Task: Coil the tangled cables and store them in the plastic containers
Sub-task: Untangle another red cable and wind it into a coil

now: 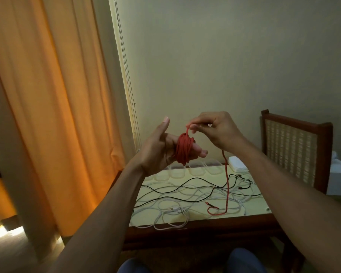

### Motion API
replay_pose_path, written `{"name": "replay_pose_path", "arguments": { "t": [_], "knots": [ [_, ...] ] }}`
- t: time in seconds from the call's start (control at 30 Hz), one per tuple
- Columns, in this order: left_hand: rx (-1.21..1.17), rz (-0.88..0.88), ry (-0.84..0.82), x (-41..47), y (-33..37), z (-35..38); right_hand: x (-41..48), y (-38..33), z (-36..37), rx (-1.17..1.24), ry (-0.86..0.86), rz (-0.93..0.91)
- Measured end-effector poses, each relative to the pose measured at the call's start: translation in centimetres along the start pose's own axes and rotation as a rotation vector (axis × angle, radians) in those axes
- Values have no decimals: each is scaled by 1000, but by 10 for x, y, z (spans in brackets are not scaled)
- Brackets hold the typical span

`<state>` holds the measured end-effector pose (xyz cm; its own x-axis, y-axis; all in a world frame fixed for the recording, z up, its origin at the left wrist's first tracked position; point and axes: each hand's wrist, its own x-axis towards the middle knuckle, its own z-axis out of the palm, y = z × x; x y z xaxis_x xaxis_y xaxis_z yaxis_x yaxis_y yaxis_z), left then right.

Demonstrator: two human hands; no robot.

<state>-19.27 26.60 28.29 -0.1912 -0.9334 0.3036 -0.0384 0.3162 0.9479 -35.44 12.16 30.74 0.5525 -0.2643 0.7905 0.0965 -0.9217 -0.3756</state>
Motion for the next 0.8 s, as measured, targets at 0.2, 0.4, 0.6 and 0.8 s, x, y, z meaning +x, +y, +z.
{"name": "replay_pose_path", "arguments": {
  "t": [0.2,0.4,0.6,0.8],
  "knots": [
    [-310,136,50,3,-2,11,-17,7,10,102,-1,106],
    [-545,384,188,7,-2,19,-36,14,20,-25,-36,90],
    [-376,454,420,11,0,24,-47,-1,25,-185,-11,-47],
    [-49,381,639,17,-3,10,-53,-8,20,-323,-15,-144]
  ]
}}
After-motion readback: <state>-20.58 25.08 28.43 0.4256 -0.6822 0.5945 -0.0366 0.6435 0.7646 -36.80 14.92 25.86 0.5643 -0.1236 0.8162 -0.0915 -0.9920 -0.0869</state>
